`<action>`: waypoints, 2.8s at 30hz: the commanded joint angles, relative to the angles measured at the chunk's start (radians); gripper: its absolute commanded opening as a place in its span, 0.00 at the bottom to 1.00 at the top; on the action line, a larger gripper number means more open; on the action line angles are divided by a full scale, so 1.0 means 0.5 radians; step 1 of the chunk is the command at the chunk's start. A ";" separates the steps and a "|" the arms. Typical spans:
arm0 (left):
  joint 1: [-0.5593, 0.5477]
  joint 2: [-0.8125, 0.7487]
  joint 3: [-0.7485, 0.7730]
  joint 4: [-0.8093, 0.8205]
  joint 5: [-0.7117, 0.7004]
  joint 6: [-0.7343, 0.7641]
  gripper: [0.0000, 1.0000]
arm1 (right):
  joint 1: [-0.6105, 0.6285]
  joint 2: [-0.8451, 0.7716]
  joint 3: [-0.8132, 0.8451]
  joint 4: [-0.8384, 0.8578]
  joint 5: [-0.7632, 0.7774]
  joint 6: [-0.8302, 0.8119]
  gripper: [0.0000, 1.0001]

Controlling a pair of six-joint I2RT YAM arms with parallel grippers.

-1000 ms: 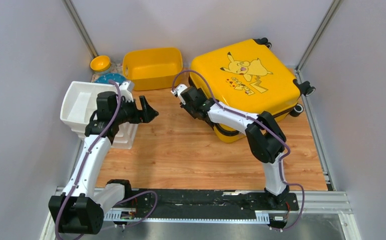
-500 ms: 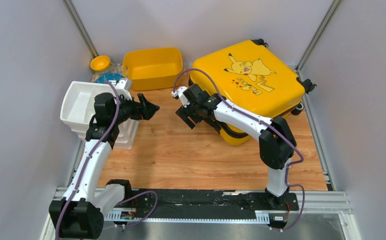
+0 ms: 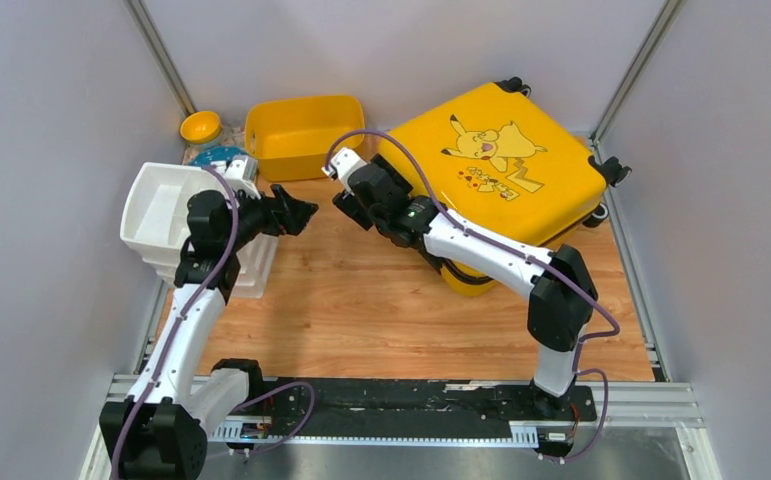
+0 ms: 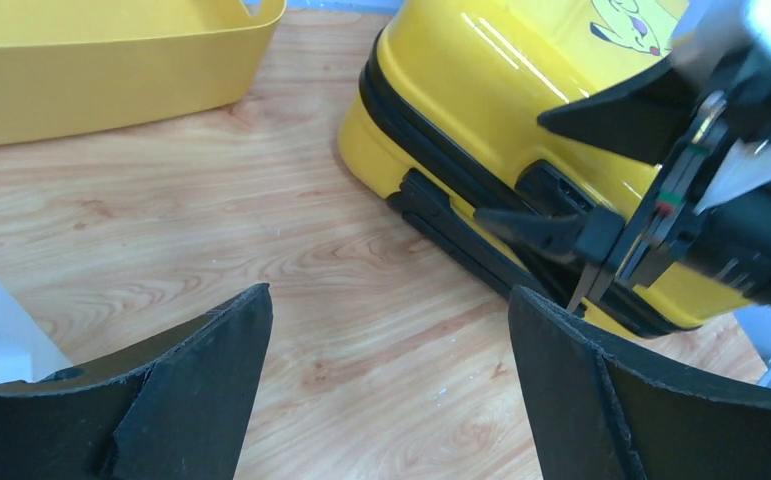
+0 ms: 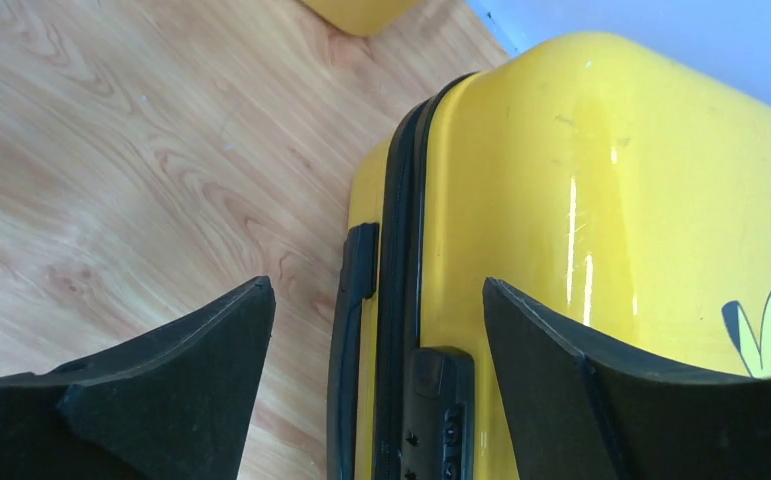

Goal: Open, take out, and arrange the luggage

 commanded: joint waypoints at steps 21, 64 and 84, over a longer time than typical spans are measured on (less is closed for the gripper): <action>-0.610 0.235 -0.254 0.357 0.308 0.530 0.90 | -1.685 -1.980 -1.069 -0.852 -0.982 0.684 0.76; -1.187 1.000 -0.036 1.045 -0.054 0.334 0.83 | -2.951 -2.402 -1.811 -0.327 -2.824 0.399 0.54; -1.120 0.769 -0.300 1.112 -0.296 0.094 0.83 | -1.962 -2.369 -2.139 -0.386 -2.280 -0.154 0.40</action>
